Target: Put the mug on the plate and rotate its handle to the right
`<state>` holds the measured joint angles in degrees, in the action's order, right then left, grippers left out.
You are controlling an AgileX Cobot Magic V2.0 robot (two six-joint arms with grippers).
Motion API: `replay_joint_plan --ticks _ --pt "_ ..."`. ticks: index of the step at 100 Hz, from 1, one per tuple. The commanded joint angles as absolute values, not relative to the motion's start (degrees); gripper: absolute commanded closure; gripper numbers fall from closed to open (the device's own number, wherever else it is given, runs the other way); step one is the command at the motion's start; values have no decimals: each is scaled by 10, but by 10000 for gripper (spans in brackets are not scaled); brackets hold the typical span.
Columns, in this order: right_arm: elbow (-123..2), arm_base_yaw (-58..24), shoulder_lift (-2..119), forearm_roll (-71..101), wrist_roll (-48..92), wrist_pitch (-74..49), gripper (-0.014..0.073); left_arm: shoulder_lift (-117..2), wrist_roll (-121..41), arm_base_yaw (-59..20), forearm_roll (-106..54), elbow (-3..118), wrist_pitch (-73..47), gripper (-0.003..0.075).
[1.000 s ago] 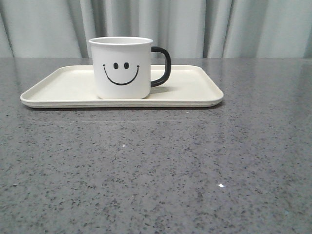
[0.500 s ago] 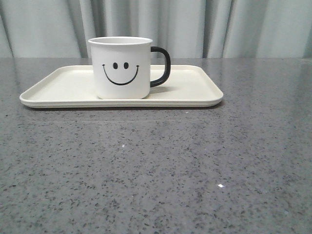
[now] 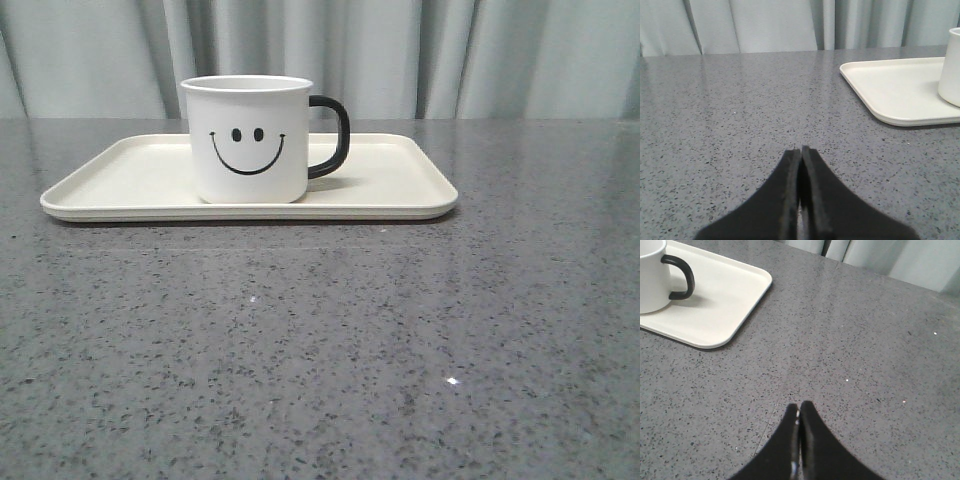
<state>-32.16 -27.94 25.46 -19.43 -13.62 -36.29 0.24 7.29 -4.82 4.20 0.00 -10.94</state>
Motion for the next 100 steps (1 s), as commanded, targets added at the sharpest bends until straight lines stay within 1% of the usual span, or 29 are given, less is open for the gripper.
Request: replay_joint_plan --ticks 1,20,33,60,79,100 --pt "-337 -276 259 -214 -135 -324 659 19 73 -48 39 -6 -60 740" --pt "-327 -276 259 -217 -134 -315 659 19 73 -48 39 -6 -60 740" --pt "-304 -264 253 -208 -126 -266 659 19 73 -48 39 -6 -60 740" --pt "-231 -160 186 -105 -64 -169 659 19 73 -48 39 -6 -60 740" --pt "-173 -101 112 -43 -16 -139 659 19 73 -48 39 -6 -60 740" --pt "-124 -50 43 -7 -12 -131 659 19 73 -48 39 -6 -60 740"
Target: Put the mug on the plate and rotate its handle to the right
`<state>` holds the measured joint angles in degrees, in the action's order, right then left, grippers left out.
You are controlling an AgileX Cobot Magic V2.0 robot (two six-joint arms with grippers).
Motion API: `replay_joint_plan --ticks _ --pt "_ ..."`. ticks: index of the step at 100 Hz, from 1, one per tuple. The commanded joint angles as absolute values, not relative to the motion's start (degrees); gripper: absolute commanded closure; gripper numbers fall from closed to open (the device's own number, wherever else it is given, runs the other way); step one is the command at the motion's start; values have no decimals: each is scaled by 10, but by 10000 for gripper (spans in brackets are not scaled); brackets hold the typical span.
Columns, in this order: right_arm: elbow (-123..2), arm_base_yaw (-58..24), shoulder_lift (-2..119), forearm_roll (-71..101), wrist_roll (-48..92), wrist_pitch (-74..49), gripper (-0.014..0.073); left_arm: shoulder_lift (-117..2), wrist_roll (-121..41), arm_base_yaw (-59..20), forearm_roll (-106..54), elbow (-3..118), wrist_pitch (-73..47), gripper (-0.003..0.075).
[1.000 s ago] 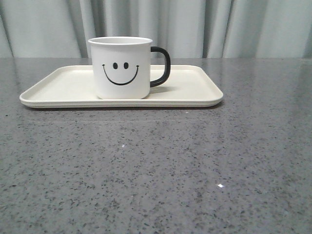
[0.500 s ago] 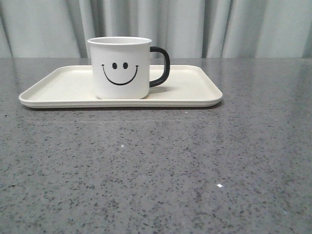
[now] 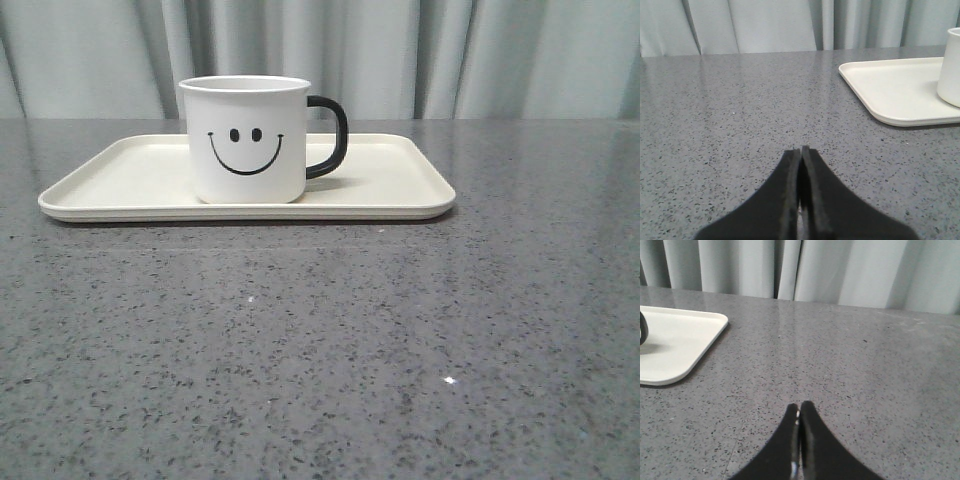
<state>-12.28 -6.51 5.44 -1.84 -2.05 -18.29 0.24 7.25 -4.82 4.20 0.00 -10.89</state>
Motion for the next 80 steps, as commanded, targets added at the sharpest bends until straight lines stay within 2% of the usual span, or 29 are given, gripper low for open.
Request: replay_joint_plan --ticks 1,33,80 --pt "-122 -49 40 -7 -12 -131 659 19 73 -48 39 -6 -60 740" --pt "-64 -48 -15 -4 -12 -121 659 19 73 -48 39 -6 -60 740" --pt "5 -48 -16 21 -13 -47 659 19 73 -48 39 -6 -60 740"
